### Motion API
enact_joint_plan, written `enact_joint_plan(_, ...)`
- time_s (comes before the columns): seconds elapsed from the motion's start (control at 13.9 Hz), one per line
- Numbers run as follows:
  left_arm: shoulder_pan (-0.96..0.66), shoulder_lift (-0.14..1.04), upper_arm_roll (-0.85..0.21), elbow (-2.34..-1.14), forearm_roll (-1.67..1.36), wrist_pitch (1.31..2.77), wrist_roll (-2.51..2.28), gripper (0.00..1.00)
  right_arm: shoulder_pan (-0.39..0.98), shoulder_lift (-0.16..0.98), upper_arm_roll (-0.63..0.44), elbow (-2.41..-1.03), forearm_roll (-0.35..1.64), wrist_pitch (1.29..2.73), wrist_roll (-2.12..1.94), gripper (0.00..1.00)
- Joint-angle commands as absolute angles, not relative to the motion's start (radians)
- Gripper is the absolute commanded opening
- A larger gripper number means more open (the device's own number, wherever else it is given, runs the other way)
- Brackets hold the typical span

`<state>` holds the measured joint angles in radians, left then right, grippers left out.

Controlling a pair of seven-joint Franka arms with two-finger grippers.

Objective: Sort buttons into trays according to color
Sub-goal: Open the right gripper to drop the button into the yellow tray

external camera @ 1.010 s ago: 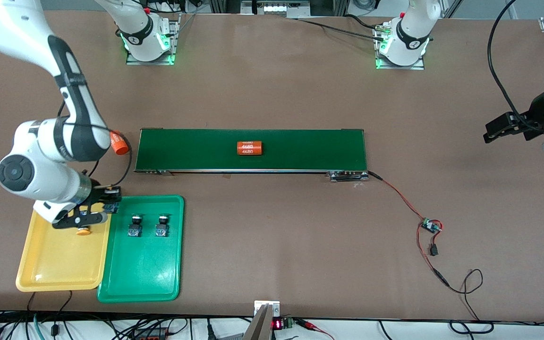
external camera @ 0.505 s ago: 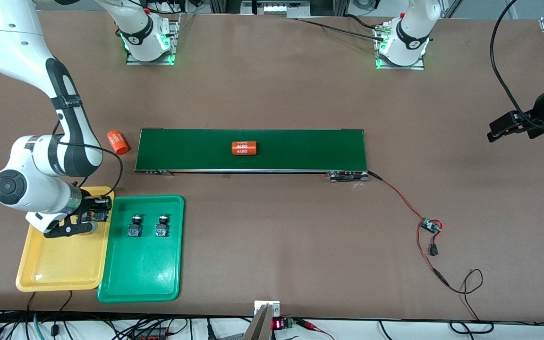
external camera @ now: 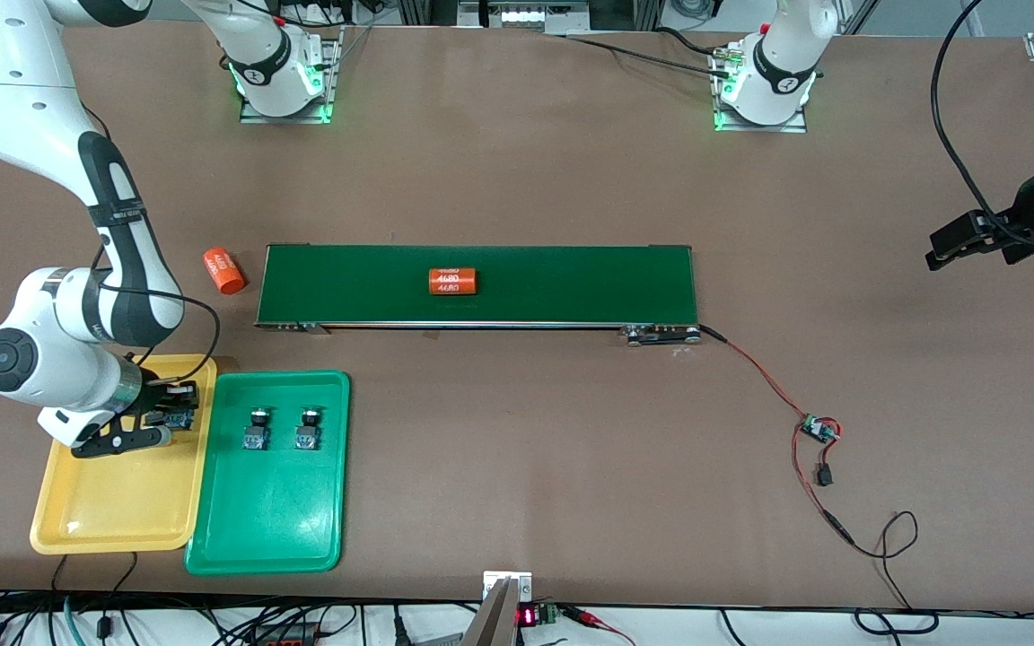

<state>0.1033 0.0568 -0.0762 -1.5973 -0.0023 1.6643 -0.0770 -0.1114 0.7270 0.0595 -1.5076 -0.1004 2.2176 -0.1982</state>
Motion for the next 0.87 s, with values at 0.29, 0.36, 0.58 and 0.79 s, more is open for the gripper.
enact_joint_plan(0.29, 0.095, 0.044, -0.072, -1.594, -0.012, 1.657, -0.069, 1.0, -0.124, 0.742, 0.067, -1.482, -0.1, 2.227, -0.199, 1.0)
enact_joint_plan(0.36, 0.097, 0.043, -0.071, -1.594, -0.012, 1.646, -0.069, 1.0, -0.123, 0.736, 0.067, -1.479, -0.1, 2.224, -0.199, 1.0)
enact_joint_plan(0.58, 0.097, 0.043, -0.071, -1.592, -0.012, 1.626, -0.069, 1.0, -0.123, 0.707, 0.069, -1.421, -0.094, 2.142, -0.202, 1.0)
enact_joint_plan(0.79, 0.097, 0.043, -0.071, -1.591, -0.012, 1.626, -0.069, 1.0, -0.12, 0.596, 0.075, -1.4, -0.083, 1.975, -0.202, 1.0)
